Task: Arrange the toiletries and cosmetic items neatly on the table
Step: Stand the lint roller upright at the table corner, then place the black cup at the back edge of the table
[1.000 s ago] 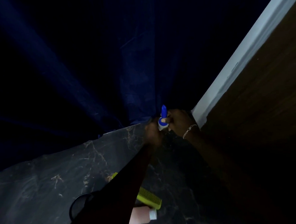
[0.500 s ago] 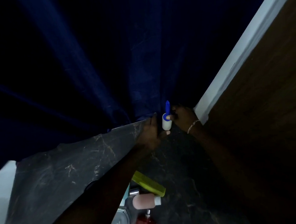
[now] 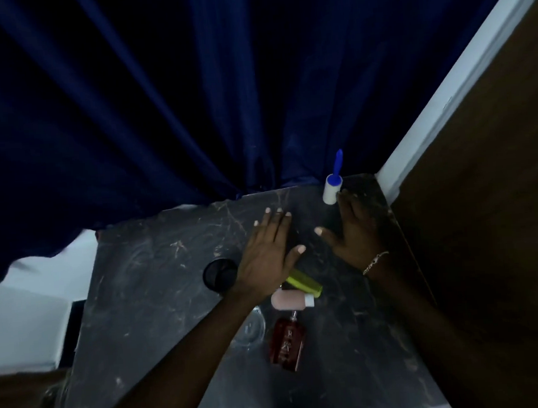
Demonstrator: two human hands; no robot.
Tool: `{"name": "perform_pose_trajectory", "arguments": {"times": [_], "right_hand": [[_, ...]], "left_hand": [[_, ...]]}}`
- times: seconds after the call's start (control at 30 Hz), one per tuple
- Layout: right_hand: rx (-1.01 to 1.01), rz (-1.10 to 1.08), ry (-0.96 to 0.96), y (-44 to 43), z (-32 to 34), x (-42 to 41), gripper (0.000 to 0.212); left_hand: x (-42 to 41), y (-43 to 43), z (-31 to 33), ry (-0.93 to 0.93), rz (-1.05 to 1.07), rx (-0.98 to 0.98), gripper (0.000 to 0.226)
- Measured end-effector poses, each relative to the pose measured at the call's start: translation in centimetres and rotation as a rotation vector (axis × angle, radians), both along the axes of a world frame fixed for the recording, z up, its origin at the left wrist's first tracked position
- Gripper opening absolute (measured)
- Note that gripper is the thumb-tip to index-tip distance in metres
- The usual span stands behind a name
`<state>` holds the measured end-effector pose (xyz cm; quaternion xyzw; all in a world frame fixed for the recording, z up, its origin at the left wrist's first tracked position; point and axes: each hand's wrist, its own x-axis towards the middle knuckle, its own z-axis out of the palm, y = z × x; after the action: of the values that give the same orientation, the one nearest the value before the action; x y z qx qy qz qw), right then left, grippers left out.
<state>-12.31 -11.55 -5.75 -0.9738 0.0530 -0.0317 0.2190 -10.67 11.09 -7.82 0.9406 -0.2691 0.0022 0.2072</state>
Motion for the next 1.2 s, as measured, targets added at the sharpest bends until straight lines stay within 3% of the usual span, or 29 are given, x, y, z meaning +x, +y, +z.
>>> {"name": "perform_pose_trajectory", "arguments": {"times": [0.07, 0.2, 0.53, 0.9, 1.2], "right_hand": [[0.073, 0.023, 0.042, 2.4, -0.2, -2.5, 0.093], [0.036, 0.082, -0.012, 6.4, -0.7, -7.1, 0.089], [0.092, 0.084, 0.046, 15.2, -2.6, -14.7, 0.087], [0.102, 0.141, 0.161, 18.7, -4.5, -11.6, 0.086], [0.142, 0.155, 0.322, 19.5, -7.8, -4.7, 0.093]], "left_hand": [[-2.7, 2.2, 0.2, 0.001, 0.03, -0.027, 0.073], [-7.7, 6.1, -0.1, -0.004, 0.079, -0.089, 0.07], [-16.2, 15.4, -1.8, 0.097, 0.27, -0.051, 0.074], [-12.8, 18.6, -4.2, 0.267, 0.43, -0.081, 0.086], [-6.5, 16.3, -6.0, 0.54, 0.59, -0.302, 0.104]]}}
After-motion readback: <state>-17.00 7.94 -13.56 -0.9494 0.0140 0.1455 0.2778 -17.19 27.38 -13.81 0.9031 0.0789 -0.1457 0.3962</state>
